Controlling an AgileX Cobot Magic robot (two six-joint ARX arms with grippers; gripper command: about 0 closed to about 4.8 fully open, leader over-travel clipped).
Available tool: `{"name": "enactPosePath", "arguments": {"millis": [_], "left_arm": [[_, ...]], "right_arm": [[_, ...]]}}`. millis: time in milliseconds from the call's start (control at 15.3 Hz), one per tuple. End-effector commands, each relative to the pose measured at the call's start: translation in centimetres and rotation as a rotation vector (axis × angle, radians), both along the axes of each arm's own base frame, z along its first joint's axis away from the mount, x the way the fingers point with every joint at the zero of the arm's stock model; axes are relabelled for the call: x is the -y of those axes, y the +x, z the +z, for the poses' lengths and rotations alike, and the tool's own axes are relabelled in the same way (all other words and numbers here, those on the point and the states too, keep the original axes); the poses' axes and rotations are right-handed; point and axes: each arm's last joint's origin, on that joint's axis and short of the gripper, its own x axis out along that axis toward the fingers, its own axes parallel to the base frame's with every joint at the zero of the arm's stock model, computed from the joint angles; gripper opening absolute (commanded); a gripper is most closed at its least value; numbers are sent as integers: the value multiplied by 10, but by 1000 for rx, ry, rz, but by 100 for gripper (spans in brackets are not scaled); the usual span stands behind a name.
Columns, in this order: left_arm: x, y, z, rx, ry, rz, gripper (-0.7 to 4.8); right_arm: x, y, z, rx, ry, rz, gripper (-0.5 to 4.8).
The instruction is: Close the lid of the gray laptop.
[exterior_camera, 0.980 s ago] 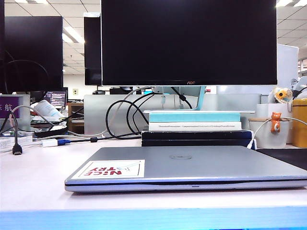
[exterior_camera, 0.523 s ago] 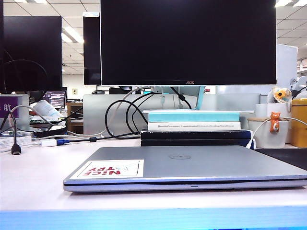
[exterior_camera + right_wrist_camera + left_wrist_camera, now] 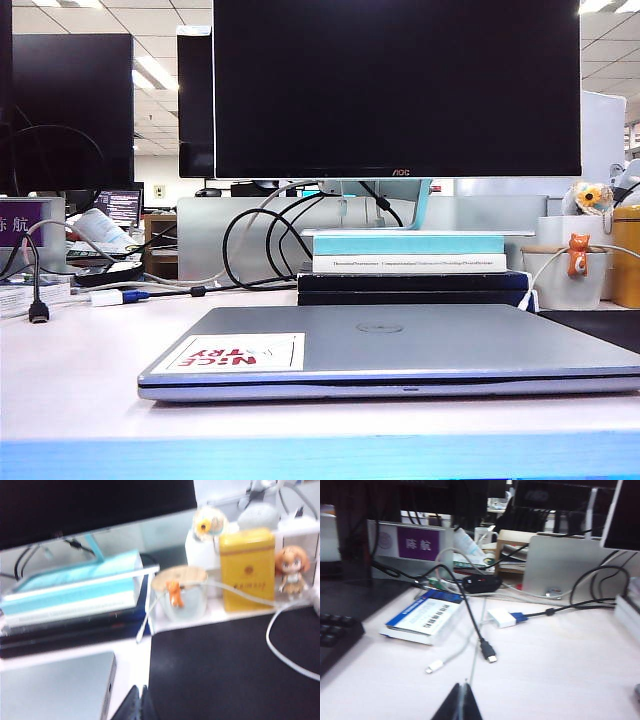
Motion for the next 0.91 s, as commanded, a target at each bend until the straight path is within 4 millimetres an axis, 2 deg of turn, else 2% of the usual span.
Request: {"name": "enactPosePath", "arguments": {"millis": [65,719,915], "left_arm": [[0,0,1,11,-20,-4,-5],[4,0,0,2,-23,-45,-5],[4,0,0,2,-23,-45,-5]], "right_arm": [[0,0,-12,-106,6,-5,-1],[0,0,-13,-129,48,-5,-1],[-6,0,-12,-125,44,54,-1]]}}
